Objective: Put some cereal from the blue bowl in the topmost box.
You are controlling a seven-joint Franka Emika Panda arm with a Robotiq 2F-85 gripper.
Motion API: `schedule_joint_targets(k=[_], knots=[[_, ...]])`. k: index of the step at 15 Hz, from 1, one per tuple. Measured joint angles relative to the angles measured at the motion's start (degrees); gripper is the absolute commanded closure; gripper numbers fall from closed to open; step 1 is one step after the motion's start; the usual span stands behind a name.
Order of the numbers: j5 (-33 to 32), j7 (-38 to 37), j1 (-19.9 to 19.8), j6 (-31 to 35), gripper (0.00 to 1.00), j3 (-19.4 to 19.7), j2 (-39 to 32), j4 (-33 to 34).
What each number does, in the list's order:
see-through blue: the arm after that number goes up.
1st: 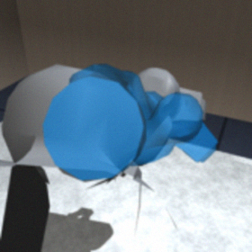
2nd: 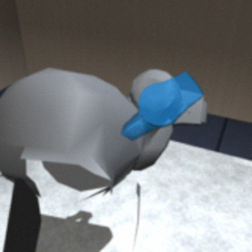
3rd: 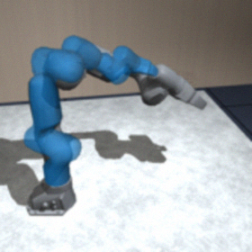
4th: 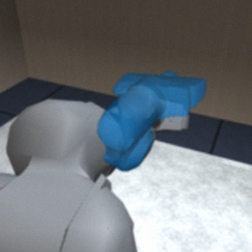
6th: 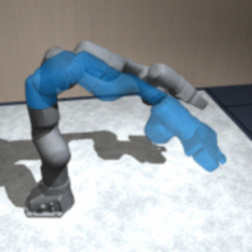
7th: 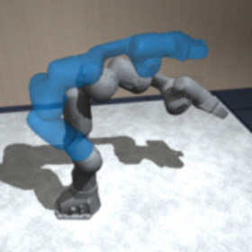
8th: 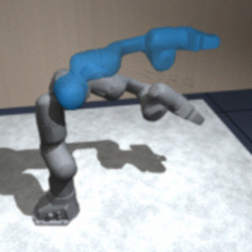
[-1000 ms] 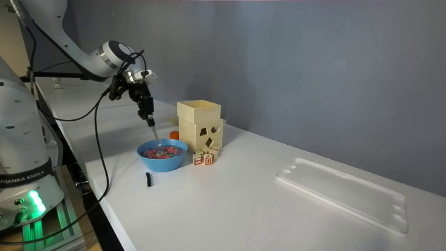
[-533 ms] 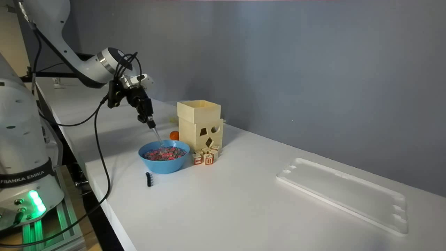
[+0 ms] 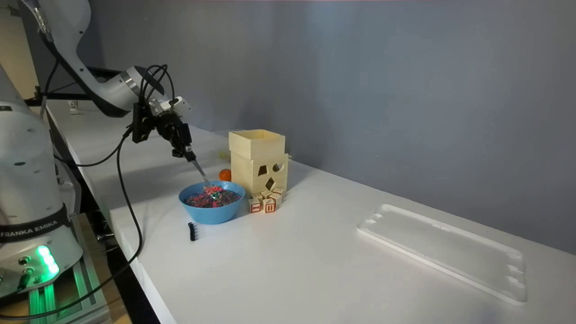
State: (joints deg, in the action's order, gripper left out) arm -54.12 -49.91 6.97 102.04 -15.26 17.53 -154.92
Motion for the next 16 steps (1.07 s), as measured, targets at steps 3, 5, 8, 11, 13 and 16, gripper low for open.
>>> schedule_joint_targets(k=[3, 5, 8, 11, 13, 16], knots=[[-1.06, -0.47, 1.23, -2.88, 0.99, -0.06, -1.02, 0.0], [-1.73, -0.84, 2.02, -4.1, 0.99, -0.09, -1.52, 0.0], [-3.0, -1.46, 3.31, -5.07, 0.99, -0.26, -1.79, 0.13], [-3.66, -1.8, 4.5, -5.71, 0.99, -0.62, -1.79, 0.99], [-3.76, -2.13, 5.16, -6.05, 0.99, -0.96, -1.79, 1.74], [-3.77, -2.42, 5.94, -6.35, 0.99, -1.34, -1.79, 2.9]])
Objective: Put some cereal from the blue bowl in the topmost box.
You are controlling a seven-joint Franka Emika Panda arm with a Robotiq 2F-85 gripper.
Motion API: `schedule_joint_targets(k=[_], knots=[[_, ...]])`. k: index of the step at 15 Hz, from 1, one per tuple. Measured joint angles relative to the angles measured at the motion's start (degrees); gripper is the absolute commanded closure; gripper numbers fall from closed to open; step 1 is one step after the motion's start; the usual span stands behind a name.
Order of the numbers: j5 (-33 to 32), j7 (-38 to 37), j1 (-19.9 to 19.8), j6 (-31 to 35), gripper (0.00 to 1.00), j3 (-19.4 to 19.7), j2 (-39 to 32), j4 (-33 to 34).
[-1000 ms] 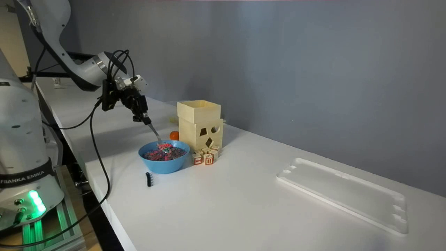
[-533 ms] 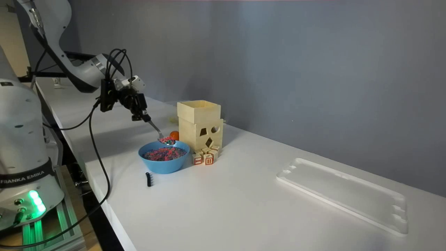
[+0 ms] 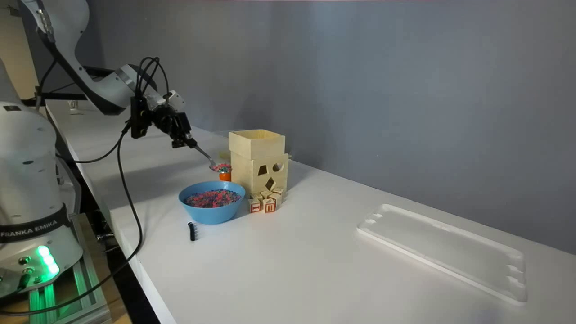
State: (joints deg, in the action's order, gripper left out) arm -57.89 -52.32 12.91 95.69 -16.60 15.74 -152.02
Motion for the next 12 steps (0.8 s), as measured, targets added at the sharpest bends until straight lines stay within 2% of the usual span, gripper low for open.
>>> schedule_joint_targets(k=[12], knots=[[-1.69, -0.12, 1.31, -3.63, 0.99, -0.54, 0.06, 4.57]])
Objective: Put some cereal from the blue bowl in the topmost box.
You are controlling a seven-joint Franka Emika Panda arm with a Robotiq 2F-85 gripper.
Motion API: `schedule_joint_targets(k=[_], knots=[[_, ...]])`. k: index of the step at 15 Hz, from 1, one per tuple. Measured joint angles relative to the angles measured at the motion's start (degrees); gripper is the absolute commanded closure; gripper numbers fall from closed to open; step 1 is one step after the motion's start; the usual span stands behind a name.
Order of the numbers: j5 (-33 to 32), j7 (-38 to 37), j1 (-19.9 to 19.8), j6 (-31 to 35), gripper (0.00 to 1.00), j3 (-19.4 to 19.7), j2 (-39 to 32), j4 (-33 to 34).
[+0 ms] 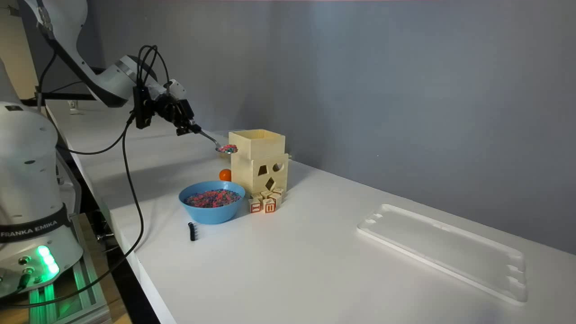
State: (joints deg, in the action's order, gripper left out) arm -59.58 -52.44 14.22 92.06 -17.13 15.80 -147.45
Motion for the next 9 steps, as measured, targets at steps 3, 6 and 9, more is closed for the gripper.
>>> schedule_joint_targets(k=[3, 6, 9], knots=[[-0.53, 0.0, 0.32, -1.14, 0.99, -0.19, 0.04, 0.89], [-0.65, 0.0, 0.66, -1.98, 0.99, -0.41, 0.09, 1.53], [-0.65, 0.05, 1.04, -2.44, 0.99, -0.47, 0.17, 2.3]])
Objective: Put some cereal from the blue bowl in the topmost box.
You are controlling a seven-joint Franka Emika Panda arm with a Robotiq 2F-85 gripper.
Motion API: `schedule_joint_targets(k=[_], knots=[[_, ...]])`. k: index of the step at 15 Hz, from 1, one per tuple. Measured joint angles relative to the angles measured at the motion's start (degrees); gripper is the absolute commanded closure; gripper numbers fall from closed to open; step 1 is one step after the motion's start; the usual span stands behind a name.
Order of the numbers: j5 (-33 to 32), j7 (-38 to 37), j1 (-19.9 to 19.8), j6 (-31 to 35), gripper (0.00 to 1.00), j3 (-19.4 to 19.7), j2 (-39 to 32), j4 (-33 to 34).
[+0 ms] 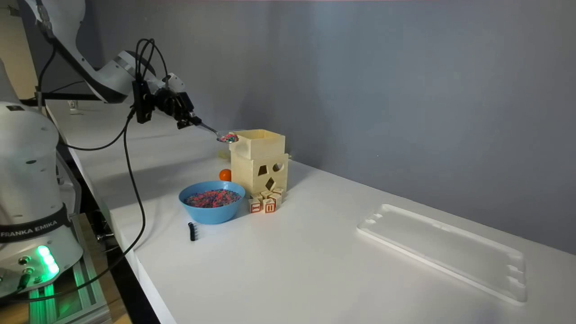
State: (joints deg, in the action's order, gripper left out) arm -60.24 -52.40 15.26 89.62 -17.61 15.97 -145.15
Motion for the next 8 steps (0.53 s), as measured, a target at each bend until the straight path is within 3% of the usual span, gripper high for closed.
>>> schedule_joint_targets(k=[8], knots=[[0.0, 2.62, 0.09, -0.29, 0.99, 0.03, 0.26, 2.59]])
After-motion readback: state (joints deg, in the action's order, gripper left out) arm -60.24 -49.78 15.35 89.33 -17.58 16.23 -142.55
